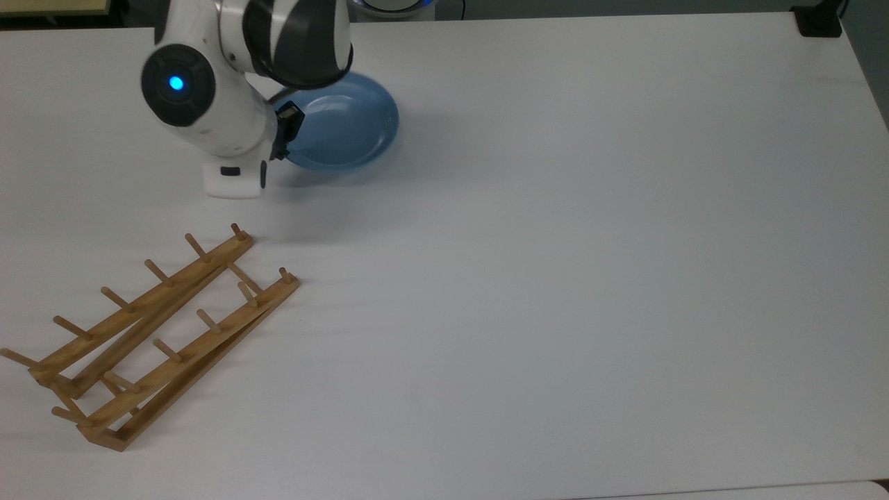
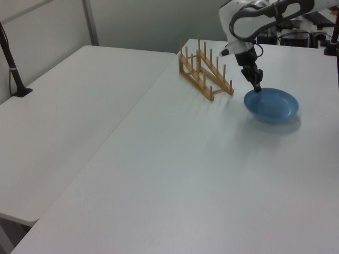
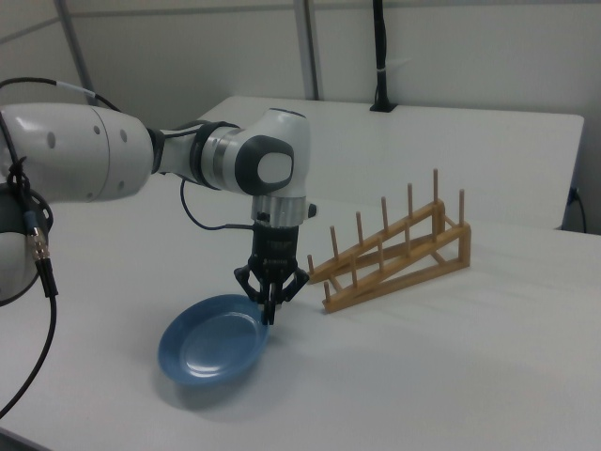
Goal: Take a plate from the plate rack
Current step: 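Carry the plate away from the rack and lower it flat onto the table, then open the gripper to release the plate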
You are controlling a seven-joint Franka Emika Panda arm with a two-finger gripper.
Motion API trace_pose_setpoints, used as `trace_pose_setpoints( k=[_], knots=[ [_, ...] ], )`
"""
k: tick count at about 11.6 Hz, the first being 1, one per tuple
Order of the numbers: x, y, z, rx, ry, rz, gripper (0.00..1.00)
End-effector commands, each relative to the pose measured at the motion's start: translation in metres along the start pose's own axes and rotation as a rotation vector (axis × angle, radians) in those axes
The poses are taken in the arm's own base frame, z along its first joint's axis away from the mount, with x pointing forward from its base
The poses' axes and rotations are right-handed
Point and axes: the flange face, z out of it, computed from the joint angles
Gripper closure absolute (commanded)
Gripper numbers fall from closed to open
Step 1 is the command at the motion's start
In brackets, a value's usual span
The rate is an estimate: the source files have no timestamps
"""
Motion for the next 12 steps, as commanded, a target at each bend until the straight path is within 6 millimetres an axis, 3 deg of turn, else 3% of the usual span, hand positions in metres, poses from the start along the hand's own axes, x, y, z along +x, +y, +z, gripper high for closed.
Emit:
trace_pose_setpoints(
  k=[1, 4, 5, 6, 7, 8, 9, 12],
  knots=[
    [0.007, -0.005, 0.006, -0.004, -0.037, 0.002, 0.92],
    [0.014, -0.007, 0.008, -0.009, -0.044, 0.03, 0.85],
    [0.014, -0.005, 0.005, -0.022, -0.037, 0.047, 0.71],
    [0.013, -0.005, 0.0, -0.035, -0.031, 0.064, 0.67],
    [0.009, -0.005, -0.016, -0.069, -0.022, 0.105, 0.48],
    [0.005, -0.007, -0.03, -0.104, -0.02, 0.154, 0.35],
    [-0.003, -0.013, -0.053, -0.155, -0.005, 0.243, 0.0],
    [-0.03, -0.047, -0.121, -0.239, 0.104, 0.434, 0.0]
  ],
)
